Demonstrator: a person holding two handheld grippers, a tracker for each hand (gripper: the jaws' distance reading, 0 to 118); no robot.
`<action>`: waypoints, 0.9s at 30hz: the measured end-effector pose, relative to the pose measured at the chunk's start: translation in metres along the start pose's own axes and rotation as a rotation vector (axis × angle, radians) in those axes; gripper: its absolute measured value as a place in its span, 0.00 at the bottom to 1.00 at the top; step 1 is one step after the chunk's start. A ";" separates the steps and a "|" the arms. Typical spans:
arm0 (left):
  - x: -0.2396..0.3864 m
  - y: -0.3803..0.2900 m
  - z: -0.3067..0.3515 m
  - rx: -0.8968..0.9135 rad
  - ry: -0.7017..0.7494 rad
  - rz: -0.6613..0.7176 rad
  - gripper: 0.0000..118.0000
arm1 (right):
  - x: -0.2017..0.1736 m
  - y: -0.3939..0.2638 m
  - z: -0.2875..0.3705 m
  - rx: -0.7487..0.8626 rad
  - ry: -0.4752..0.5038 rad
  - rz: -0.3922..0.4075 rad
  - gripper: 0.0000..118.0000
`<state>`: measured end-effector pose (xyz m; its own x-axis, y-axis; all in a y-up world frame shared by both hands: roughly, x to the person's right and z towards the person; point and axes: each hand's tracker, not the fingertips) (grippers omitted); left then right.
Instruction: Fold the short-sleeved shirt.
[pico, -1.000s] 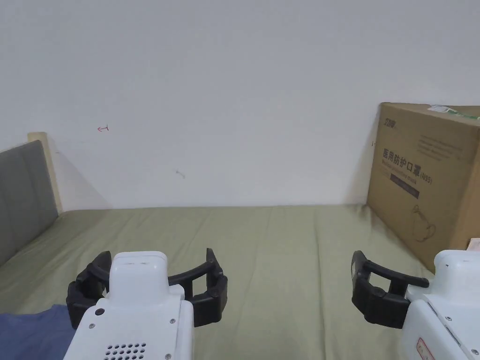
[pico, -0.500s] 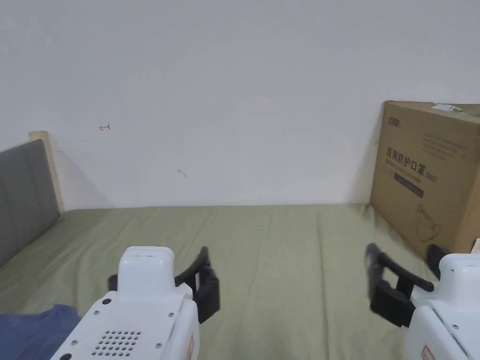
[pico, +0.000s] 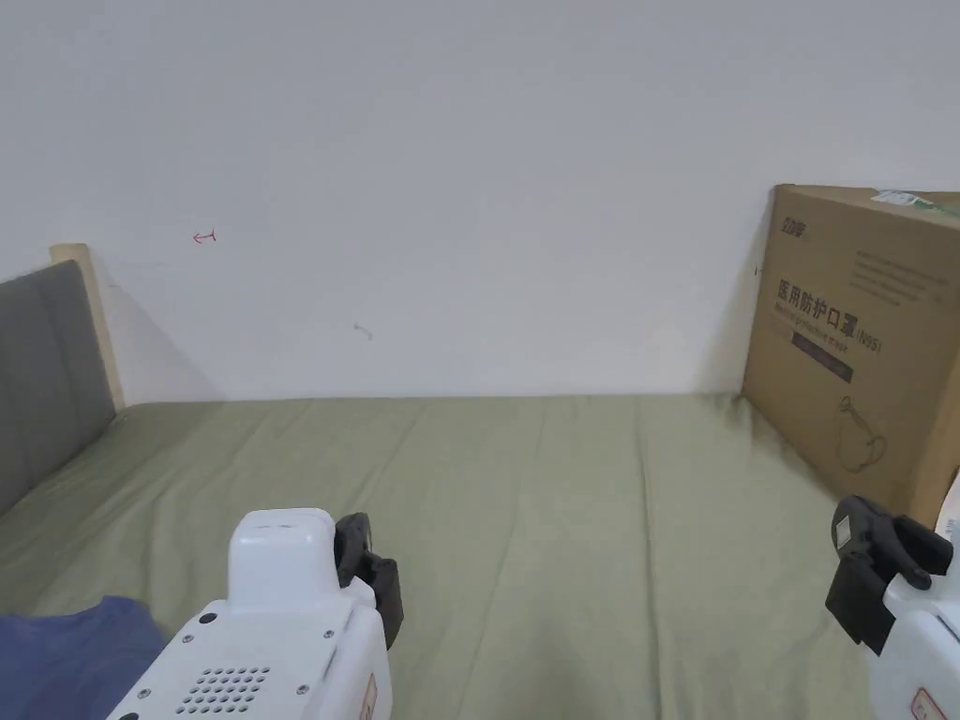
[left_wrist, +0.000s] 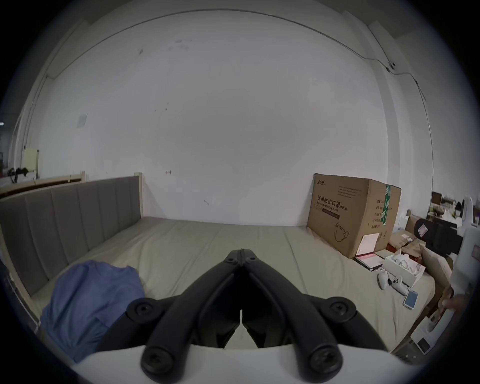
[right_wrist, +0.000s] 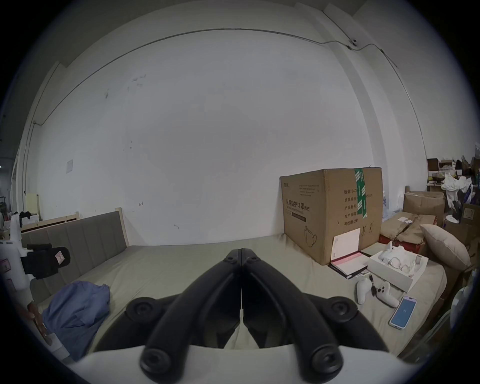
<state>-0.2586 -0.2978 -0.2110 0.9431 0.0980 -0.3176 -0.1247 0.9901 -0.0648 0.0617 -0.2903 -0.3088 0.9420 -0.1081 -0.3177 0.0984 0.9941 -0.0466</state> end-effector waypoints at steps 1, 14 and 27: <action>-0.004 -0.001 -0.002 -0.009 0.010 -0.004 0.00 | -0.001 -0.002 -0.001 0.000 0.009 -0.003 0.00; -0.170 -0.005 0.099 0.010 0.514 0.001 0.00 | -0.158 -0.038 -0.048 -0.165 0.479 0.003 0.00; -0.245 0.007 0.029 -0.305 0.430 0.136 0.00 | -0.168 -0.055 -0.061 -0.293 0.530 0.049 0.00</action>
<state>-0.4818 -0.3115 -0.1058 0.7090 0.1096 -0.6966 -0.3808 0.8909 -0.2474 -0.1218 -0.3279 -0.3105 0.6474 -0.1292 -0.7511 -0.1041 0.9613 -0.2550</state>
